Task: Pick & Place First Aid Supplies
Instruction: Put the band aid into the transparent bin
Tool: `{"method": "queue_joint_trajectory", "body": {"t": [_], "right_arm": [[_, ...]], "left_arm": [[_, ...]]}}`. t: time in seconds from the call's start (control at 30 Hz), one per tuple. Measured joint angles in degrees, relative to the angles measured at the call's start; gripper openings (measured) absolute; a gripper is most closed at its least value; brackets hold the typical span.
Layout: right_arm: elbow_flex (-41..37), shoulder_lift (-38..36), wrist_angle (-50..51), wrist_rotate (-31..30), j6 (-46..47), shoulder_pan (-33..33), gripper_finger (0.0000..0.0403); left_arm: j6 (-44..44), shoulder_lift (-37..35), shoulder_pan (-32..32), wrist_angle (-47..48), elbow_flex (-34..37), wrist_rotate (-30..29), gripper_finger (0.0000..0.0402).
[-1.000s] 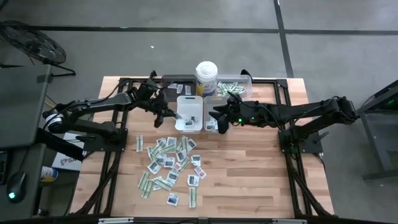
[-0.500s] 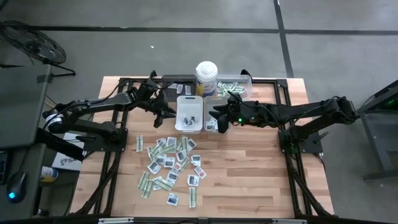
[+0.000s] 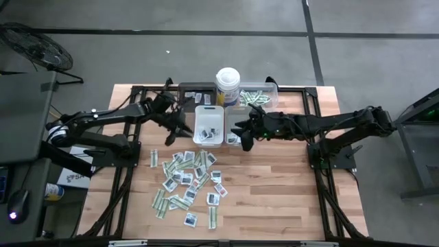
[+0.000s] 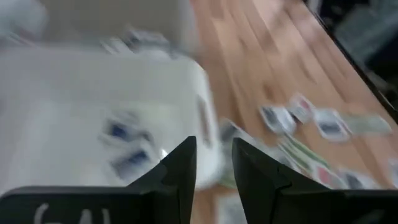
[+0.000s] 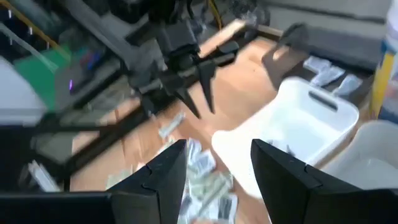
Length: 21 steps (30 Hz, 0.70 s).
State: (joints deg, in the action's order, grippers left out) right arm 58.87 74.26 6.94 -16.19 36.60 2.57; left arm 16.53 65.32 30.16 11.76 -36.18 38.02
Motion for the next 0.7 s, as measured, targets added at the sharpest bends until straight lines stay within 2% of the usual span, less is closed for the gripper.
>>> {"method": "queue_joint_trajectory", "body": {"t": [0.2,0.43,0.53,0.6,0.7], "right_arm": [[0.0,0.0,5.6,0.6,-2.1,2.2,0.0172],[0.0,0.0,6.5,0.7,-6.1,5.2,0.0173],[0.0,0.0,7.4,1.1,-7.2,6.3,0.0173],[0.0,0.0,8.1,1.8,-8.2,6.8,0.0174],[0.0,0.0,9.2,2.7,-9.8,7.6,0.0173]], "left_arm": [[-0.4,-1.8,-8.3,9.4,0.0,-4.6,0.0101],[-12.9,-4.9,-22.4,14.8,0.0,-19.1,0.0101],[-18.6,-5.6,-27.3,20.0,0.0,-26.2,0.0101],[-22.1,-6.3,-29.9,24.4,0.0,-29.2,0.0101],[-25.9,-7.6,-33.0,31.4,0.0,-30.5,0.0101]]}}
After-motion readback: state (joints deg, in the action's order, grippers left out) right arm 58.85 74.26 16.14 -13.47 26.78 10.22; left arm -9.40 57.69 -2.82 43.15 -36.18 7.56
